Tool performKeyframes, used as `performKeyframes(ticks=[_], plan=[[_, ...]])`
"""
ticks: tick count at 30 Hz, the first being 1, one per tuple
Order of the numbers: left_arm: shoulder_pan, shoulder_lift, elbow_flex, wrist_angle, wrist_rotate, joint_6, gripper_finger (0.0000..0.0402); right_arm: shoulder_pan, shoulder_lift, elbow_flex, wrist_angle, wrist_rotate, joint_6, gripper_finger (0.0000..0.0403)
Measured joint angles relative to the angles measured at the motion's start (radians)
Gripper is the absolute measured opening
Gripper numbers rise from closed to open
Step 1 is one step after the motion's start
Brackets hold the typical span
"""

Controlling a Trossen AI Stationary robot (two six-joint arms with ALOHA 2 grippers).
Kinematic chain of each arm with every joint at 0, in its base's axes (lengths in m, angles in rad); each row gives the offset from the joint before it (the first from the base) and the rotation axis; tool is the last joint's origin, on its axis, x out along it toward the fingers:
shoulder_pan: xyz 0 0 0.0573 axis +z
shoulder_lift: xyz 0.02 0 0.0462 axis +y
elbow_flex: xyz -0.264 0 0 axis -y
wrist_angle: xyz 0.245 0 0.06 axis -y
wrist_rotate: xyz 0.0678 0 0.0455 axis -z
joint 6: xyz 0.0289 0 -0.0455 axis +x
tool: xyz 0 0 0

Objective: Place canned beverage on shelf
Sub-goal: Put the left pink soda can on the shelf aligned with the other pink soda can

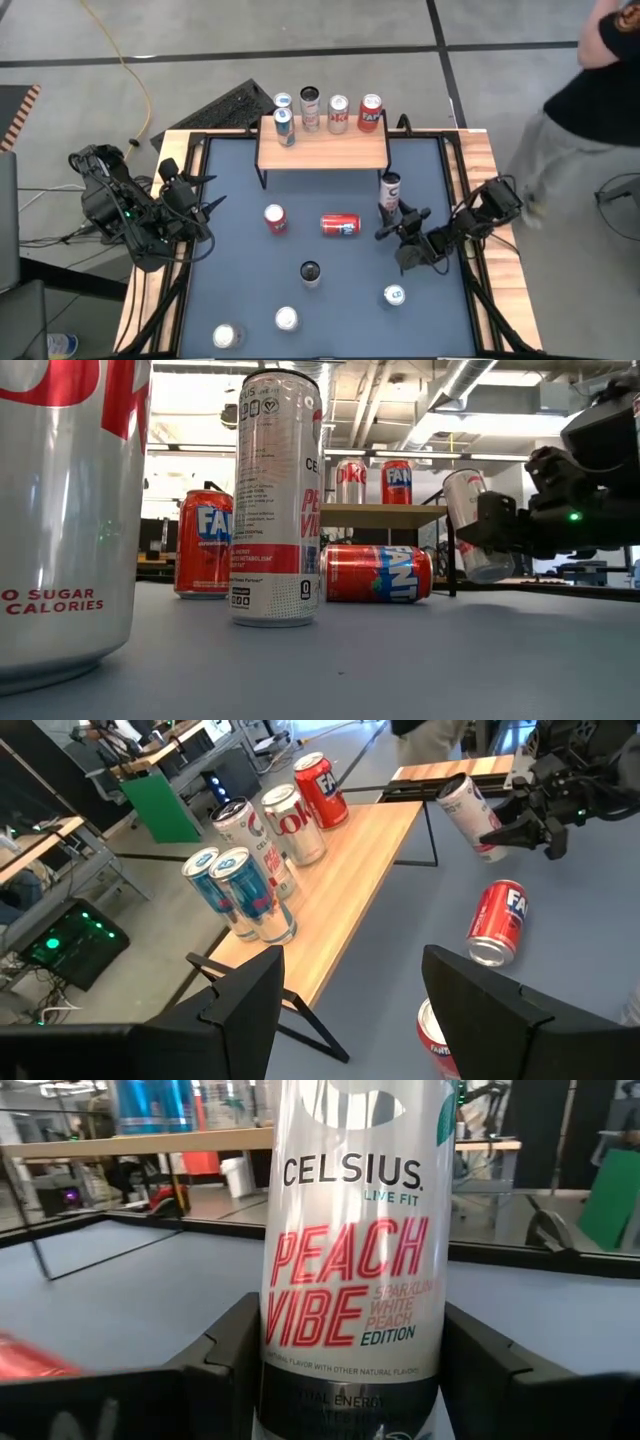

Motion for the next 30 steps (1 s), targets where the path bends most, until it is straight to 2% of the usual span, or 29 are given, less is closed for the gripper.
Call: performKeyframes(ticks=[8,12,15,22,30], plan=[[0.000,0.000,0.000,0.000,0.005,-0.001,0.0229,-0.045,0.000,0.000,0.002,0.000,0.010,0.0221],[0.000,0.000,0.000,0.000,0.005,-0.002,0.0229,-0.056,0.000,0.000,0.002,-0.004,0.012,0.0235],[0.000,0.000,0.000,0.000,0.006,-0.003,0.0228,-0.074,0.000,0.000,0.002,-0.039,0.013,0.0252],[0.000,0.000,0.000,0.000,0.006,-0.009,0.0229,-0.143,-0.001,0.001,0.006,-0.199,0.011,0.0282],[0.000,0.000,0.000,0.000,0.013,-0.008,0.0229,-0.156,-0.001,0.002,0.009,-0.226,-0.035,0.0286]])
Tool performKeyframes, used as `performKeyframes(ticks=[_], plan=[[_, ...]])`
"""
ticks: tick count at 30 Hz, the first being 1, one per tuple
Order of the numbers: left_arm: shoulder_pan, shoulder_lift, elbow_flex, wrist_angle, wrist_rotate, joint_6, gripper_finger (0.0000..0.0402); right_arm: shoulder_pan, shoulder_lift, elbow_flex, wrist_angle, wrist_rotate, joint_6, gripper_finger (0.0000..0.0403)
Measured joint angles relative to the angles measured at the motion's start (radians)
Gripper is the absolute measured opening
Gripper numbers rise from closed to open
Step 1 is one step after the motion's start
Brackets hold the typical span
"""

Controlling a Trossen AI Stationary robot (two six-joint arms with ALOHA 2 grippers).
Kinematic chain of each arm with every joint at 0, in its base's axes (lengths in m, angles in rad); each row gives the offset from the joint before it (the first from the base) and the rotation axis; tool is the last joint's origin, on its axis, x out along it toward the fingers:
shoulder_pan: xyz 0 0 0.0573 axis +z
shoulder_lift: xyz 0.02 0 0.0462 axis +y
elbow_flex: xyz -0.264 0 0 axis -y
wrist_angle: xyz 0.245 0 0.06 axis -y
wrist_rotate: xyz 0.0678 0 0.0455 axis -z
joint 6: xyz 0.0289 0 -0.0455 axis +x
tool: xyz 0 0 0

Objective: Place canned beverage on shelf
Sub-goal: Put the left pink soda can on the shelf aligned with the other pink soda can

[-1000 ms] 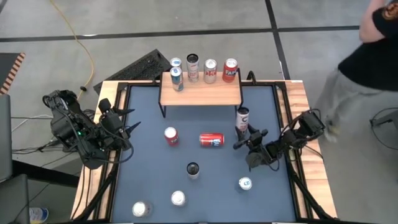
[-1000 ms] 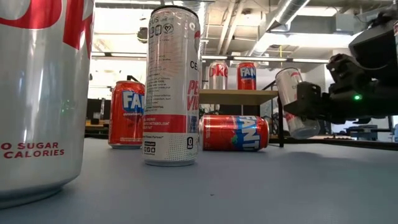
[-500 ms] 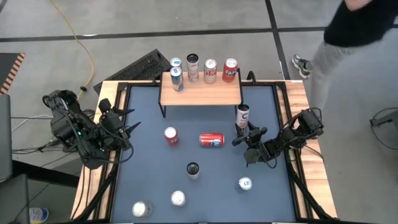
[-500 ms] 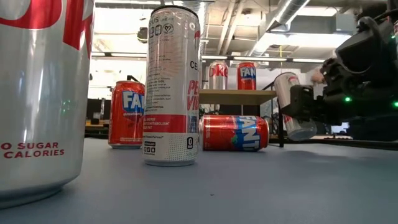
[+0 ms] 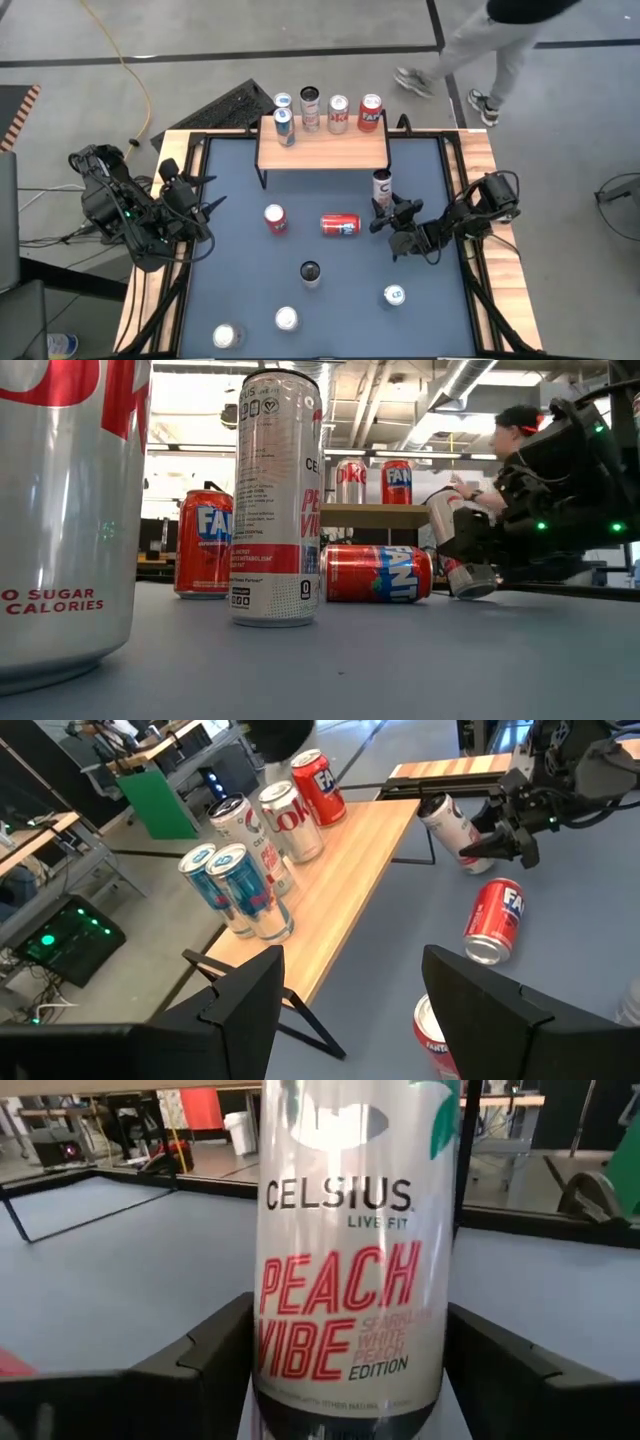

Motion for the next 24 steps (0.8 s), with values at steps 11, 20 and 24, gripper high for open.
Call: performKeyframes(ticks=[11,20,24], plan=[[0.000,0.000,0.000,0.000,0.049,-0.012,0.0229,0.052,0.000,-0.001,-0.001,-0.004,-0.044,0.0286],[0.000,0.000,0.000,0.000,0.052,-0.018,0.0229,0.103,0.000,-0.001,-0.008,-0.003,-0.052,0.0286],[0.000,0.000,0.000,0.000,0.067,-0.019,0.0228,0.129,0.000,-0.001,-0.015,-0.004,-0.052,0.0286]])
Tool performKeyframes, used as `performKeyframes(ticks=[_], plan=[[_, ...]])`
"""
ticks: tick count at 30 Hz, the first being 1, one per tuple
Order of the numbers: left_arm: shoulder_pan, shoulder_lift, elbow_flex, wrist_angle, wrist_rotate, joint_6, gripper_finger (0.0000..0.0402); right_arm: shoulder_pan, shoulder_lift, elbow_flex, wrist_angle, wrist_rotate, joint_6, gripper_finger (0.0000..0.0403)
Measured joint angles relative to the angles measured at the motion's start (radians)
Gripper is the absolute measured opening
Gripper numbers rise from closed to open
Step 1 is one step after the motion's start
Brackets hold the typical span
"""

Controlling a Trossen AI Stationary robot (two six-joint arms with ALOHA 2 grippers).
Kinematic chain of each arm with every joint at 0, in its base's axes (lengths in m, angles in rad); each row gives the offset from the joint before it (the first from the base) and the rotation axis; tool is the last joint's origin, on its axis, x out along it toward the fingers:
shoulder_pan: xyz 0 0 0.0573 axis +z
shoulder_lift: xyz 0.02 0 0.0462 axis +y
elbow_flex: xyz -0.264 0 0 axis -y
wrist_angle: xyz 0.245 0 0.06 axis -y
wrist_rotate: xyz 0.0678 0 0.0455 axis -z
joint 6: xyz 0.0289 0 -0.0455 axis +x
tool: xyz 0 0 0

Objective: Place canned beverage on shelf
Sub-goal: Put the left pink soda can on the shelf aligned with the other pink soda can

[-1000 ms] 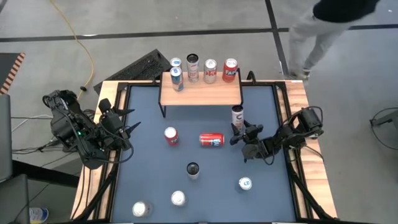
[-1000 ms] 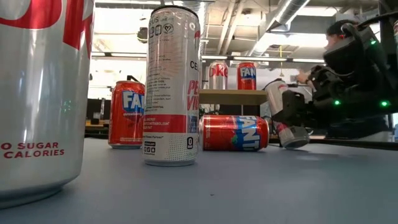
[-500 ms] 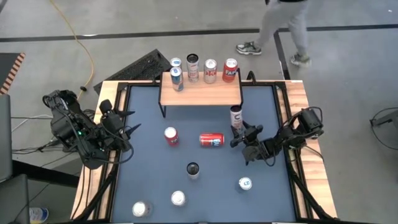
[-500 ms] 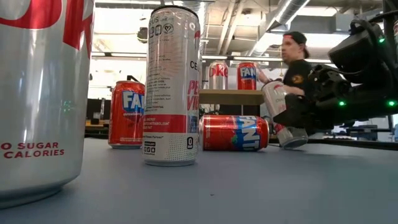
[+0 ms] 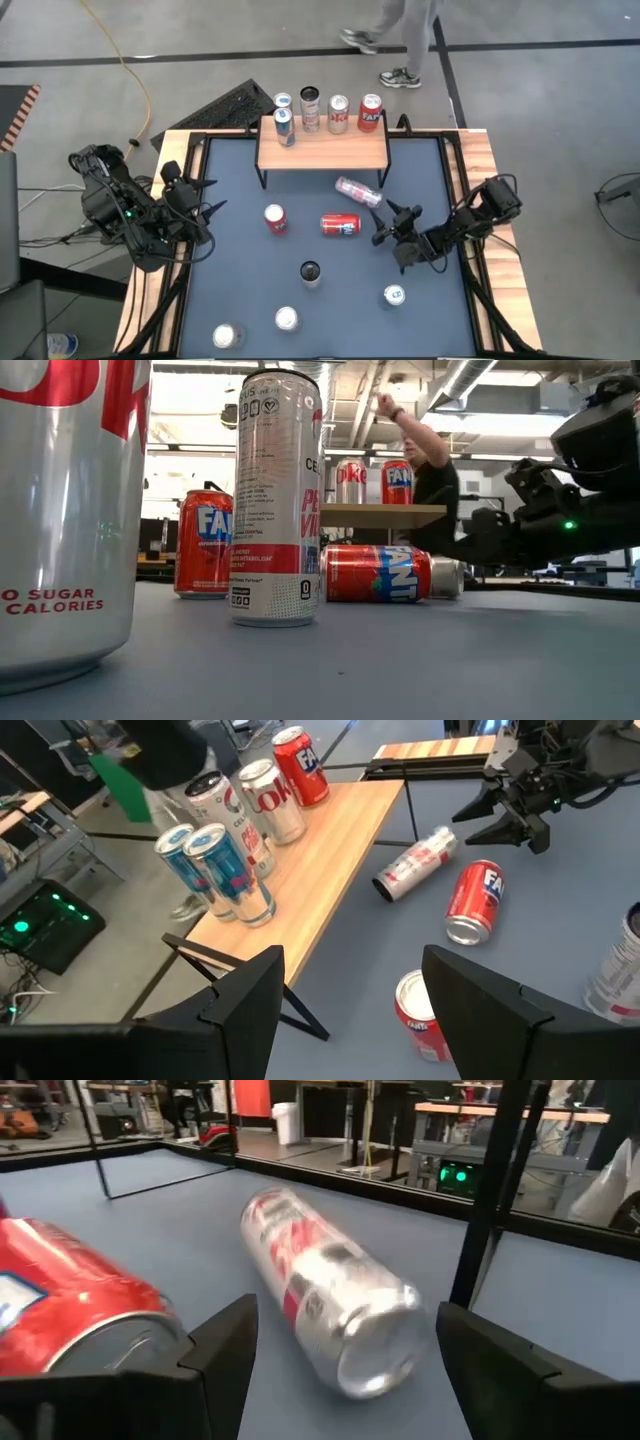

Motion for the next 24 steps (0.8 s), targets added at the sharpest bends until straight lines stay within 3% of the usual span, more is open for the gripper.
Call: performKeyframes(ticks=[9,18,21,24], plan=[[0.000,0.000,0.000,0.000,0.009,0.000,0.0229,0.062,-0.026,0.028,0.019,0.000,-0.075,0.0286],[0.000,0.000,0.000,0.000,0.038,-0.017,0.0229,0.024,-0.259,0.209,0.000,-0.021,-0.680,0.0286],[0.000,0.000,0.000,0.000,0.057,-0.023,0.0228,-0.031,-0.381,0.285,-0.146,-0.121,-0.753,0.0286],[0.000,0.000,0.000,0.000,0.060,-0.023,0.0229,-0.101,-0.455,0.435,-0.520,-0.258,-0.688,0.0286]])
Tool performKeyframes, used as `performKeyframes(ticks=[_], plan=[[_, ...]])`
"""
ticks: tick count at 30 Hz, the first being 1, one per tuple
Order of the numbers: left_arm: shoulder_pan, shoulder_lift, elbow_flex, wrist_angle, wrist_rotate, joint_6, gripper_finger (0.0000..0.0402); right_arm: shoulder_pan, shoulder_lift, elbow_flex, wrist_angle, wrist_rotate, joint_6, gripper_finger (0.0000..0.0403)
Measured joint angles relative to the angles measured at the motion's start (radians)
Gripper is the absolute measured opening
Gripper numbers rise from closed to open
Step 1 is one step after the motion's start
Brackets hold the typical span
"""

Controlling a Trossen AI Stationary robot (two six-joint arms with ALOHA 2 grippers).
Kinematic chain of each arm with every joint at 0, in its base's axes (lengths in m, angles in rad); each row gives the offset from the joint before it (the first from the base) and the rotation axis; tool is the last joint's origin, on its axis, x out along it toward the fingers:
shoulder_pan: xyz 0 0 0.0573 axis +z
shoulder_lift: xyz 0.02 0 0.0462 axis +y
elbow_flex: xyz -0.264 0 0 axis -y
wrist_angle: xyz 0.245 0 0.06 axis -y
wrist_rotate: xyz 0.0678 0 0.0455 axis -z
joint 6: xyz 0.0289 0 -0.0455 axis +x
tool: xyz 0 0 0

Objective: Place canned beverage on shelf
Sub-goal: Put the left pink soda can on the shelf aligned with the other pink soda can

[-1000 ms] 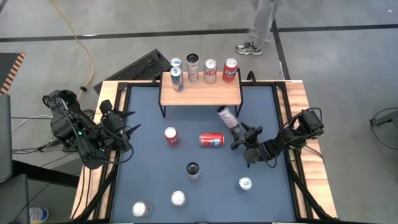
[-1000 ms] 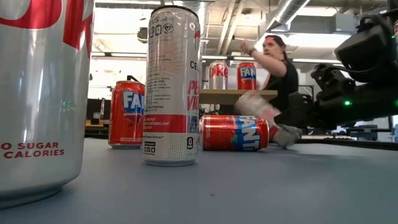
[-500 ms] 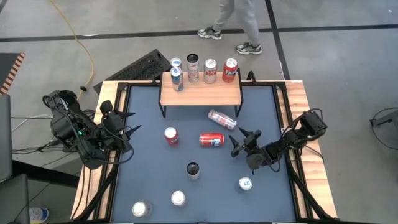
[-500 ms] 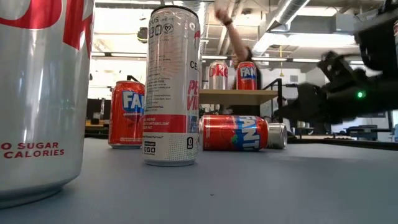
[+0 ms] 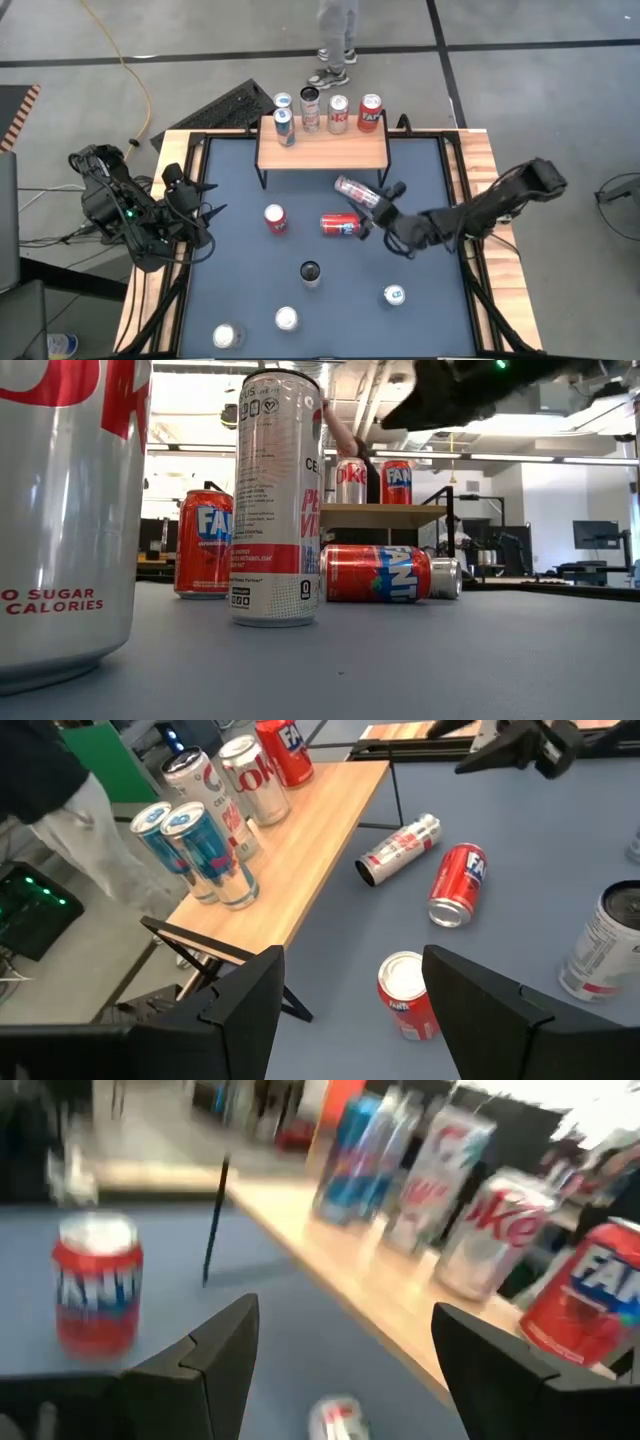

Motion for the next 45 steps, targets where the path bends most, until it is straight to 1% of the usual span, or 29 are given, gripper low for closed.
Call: performKeyframes(ticks=[1,2,4,6,8,10,12,16,20,24,30,33,36,40,45], plan=[[0.000,0.000,0.000,0.000,0.000,0.000,0.0229,-0.028,-0.005,0.068,-0.173,-0.050,0.061,0.0286],[0.000,0.000,0.000,0.000,0.000,0.000,0.0228,-0.058,-0.003,0.139,-0.344,-0.122,0.123,0.0286],[0.000,0.000,0.000,0.000,0.000,0.000,0.0229,-0.121,0.032,0.274,-0.646,-0.264,0.238,0.0286],[0.000,0.000,0.000,0.000,0.000,0.000,0.0229,-0.173,0.091,0.378,-0.809,-0.381,0.276,0.0286],[0.000,0.000,0.000,0.000,-0.001,0.000,0.0228,-0.197,0.149,0.433,-0.903,-0.420,0.260,0.0286],[0.000,0.000,0.000,0.000,0.000,0.000,0.0229,-0.211,0.194,0.465,-0.906,-0.429,0.228,0.0286],[0.000,0.000,0.000,0.000,0.002,0.000,0.0229,-0.218,0.227,0.465,-0.918,-0.440,0.225,0.0286],[0.000,0.000,0.000,0.000,0.029,0.000,0.0229,-0.223,0.293,0.427,-0.936,-0.463,0.302,0.0285],[0.000,0.000,0.000,-0.001,0.035,0.009,0.0229,-0.219,0.345,0.396,-0.964,-0.404,0.359,0.0285],[0.000,0.000,0.000,-0.003,0.019,0.015,0.0229,-0.231,0.369,0.387,-0.967,-0.411,0.353,0.0285],[0.000,0.000,0.000,-0.008,-0.004,0.022,0.0229,-0.272,0.370,0.387,-0.995,-0.412,0.348,0.0285],[0.000,0.000,0.000,-0.009,-0.005,0.039,0.0229,-0.306,0.370,0.384,-1.009,-0.472,0.328,0.0285],[0.000,0.000,0.000,-0.009,-0.006,0.042,0.0229,-0.341,0.391,0.354,-0.968,-0.536,0.325,0.0285],[0.000,0.000,0.000,-0.008,-0.004,0.037,0.0229,-0.371,0.429,0.342,-0.967,-0.526,0.324,0.0285],[0.000,0.000,0.000,-0.008,-0.001,0.033,0.0229,-0.401,0.461,0.344,-0.974,-0.562,0.323,0.0285]])
